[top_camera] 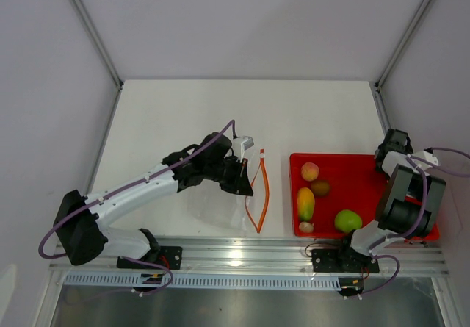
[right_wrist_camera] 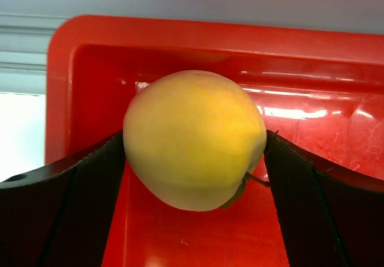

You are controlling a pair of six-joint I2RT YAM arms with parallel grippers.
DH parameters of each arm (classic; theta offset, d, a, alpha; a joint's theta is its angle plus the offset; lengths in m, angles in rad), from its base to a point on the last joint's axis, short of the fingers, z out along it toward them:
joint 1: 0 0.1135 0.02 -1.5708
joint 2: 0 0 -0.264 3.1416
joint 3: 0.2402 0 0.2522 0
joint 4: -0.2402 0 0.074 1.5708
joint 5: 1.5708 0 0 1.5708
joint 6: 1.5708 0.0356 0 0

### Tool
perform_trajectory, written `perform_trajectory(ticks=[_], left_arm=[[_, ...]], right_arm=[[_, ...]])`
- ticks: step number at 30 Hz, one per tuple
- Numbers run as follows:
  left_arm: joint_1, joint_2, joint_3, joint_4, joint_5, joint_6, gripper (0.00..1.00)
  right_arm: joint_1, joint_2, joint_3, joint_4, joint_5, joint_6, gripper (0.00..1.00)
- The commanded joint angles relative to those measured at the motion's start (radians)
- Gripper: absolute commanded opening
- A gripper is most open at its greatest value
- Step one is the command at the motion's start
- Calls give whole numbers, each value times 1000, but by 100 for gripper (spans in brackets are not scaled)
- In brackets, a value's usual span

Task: Place the food in the zip-top bag and seal the zipper
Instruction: Pick up the fake fruit from the zipper food storage bag.

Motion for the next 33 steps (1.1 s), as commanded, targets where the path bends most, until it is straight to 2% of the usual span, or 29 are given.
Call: perform_trajectory(ticks=[1,5,8,11,12,13,17,22,23,28,33], left_arm=[[8,-12,45,22,26,5,1],[8,-20,37,19,20,6,1],[8,-17,36,22,23,5,1],[8,-17,31,25,25,2,1],[8,-20,28,28,26,2,0],[8,-18,27,30,28,2,1],[8,-30,10,45,31,-11,1],[8,-58,-13,63,31,-26,1],[8,-63,-27,65,31,-28,1],[8,-95,-52,69,17,-31,1],[8,-101,-49,60,9,-25,0]], right_arm=[[-4,20,29,7,-4,14,93],[5,25,31,12,1,2,89],[13,20,29,15,11,-1,80],[32,11,31,6,42,-11,60],[39,7,31,0,53,-12,50],[43,2,32,-5,59,-12,47],[62,-56,43,-49,57,-9,45],[77,-174,51,-137,51,-3,31],[79,-196,51,-149,47,-6,25],[94,-338,77,-261,-63,-23,20],[241,-464,123,-303,-191,-112,11]])
